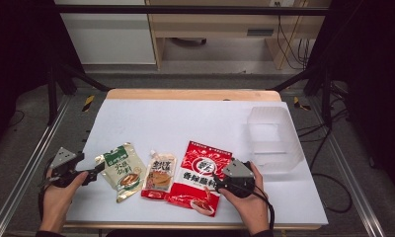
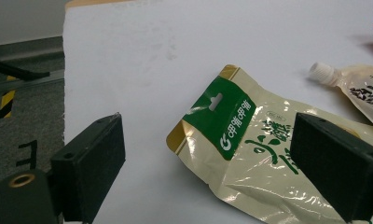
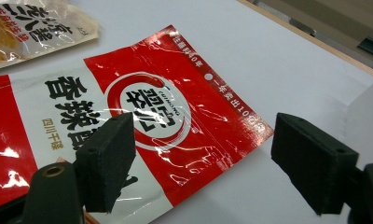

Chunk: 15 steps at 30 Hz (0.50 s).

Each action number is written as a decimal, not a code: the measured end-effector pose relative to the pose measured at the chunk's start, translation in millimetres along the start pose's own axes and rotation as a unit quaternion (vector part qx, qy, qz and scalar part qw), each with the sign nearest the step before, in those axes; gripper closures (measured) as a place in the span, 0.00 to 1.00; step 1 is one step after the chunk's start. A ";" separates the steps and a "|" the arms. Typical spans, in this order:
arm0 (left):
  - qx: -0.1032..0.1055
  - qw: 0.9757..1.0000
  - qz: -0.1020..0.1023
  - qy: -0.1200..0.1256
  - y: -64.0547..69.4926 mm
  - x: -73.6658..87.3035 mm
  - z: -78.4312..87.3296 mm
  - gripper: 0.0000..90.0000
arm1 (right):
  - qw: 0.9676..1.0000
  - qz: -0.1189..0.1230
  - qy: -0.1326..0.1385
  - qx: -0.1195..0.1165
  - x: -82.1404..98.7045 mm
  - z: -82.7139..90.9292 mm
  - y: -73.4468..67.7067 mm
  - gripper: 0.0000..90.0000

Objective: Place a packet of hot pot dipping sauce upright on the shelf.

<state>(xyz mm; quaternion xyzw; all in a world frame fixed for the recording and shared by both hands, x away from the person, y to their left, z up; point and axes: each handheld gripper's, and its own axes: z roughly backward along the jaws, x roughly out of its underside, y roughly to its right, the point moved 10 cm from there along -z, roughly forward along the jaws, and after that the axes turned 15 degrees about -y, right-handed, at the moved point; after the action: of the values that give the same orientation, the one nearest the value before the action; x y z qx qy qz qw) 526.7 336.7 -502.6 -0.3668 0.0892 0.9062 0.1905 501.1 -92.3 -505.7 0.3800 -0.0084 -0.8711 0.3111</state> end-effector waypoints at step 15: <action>0.006 1.000 0.005 -0.003 -9.6 -2.1 -11.2 0.11 | 1.000 -0.010 0.004 0.006 -3.7 -2.5 0.2 0.20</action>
<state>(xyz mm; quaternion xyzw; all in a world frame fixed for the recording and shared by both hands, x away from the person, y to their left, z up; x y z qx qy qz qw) 539.1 341.5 -509.3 -0.3620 0.0962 0.9079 0.1884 504.8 -89.9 -505.1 0.3852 -0.0090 -0.8726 0.3002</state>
